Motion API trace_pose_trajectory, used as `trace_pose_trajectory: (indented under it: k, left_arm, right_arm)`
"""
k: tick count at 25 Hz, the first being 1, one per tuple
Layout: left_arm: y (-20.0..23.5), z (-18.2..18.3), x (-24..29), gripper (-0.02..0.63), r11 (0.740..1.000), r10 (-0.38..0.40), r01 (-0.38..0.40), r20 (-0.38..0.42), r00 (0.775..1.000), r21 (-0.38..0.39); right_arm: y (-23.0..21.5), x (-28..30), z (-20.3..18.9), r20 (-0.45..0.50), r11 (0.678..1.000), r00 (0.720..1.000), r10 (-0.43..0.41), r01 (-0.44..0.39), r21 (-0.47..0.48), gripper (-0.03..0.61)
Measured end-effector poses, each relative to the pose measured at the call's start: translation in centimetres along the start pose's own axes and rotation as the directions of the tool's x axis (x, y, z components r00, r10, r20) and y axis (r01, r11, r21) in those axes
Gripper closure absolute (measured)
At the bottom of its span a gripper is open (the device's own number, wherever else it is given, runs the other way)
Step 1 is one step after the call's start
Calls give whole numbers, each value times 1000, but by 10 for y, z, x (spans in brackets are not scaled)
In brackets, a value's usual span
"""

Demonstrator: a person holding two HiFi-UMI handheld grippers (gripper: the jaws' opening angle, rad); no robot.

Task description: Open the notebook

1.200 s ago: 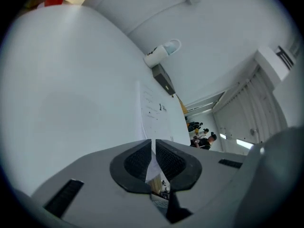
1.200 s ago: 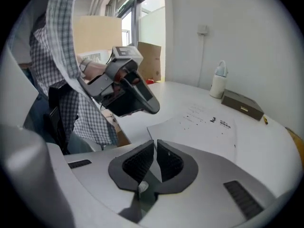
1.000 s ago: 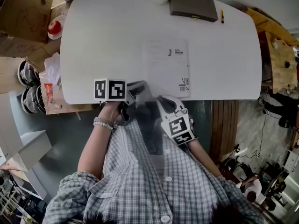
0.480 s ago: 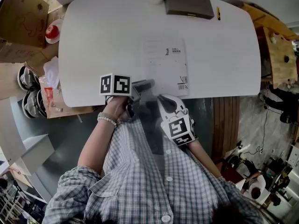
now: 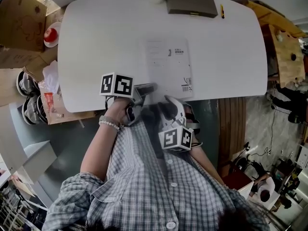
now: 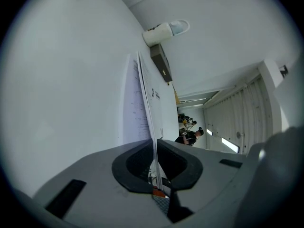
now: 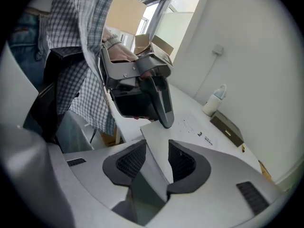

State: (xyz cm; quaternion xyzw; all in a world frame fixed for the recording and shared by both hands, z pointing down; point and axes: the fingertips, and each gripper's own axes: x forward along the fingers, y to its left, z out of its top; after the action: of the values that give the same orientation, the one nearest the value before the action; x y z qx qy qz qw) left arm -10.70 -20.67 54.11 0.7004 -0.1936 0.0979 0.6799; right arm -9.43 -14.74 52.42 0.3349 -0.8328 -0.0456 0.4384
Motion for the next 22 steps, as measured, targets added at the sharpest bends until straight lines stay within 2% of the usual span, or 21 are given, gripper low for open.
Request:
trace_pose_trajectory:
  k: [5, 11, 14, 17, 19, 22]
  left_arm:
    - [-4, 0, -2, 591, 1000, -7, 7, 4, 1000, -23]
    - [-18, 4, -2, 592, 999, -33, 33, -4, 999, -30]
    - [-29, 7, 0, 591, 999, -47, 47, -5, 999, -13]
    - [-43, 9, 2, 591, 997, -83, 83, 5, 997, 4]
    - [-50, 10, 2, 589, 995, -92, 92, 12, 996, 32]
    - [-59, 12, 2, 532, 993, -102, 99, 41, 994, 68]
  right_arm:
    - [-3, 4, 1, -11, 1000, 1000, 1, -1, -20, 413]
    - [-4, -1, 2, 22, 998, 998, 57, -56, -27, 407]
    - [-16, 1, 1, 36, 999, 999, 25, -24, -26, 407]
    - [-26, 0, 4, 62, 997, 998, 9, -5, -72, 408]
    - [-30, -4, 5, 84, 996, 996, 2, 5, -85, 440]
    - [-45, -12, 7, 126, 1000, 992, -19, 21, -20, 512]
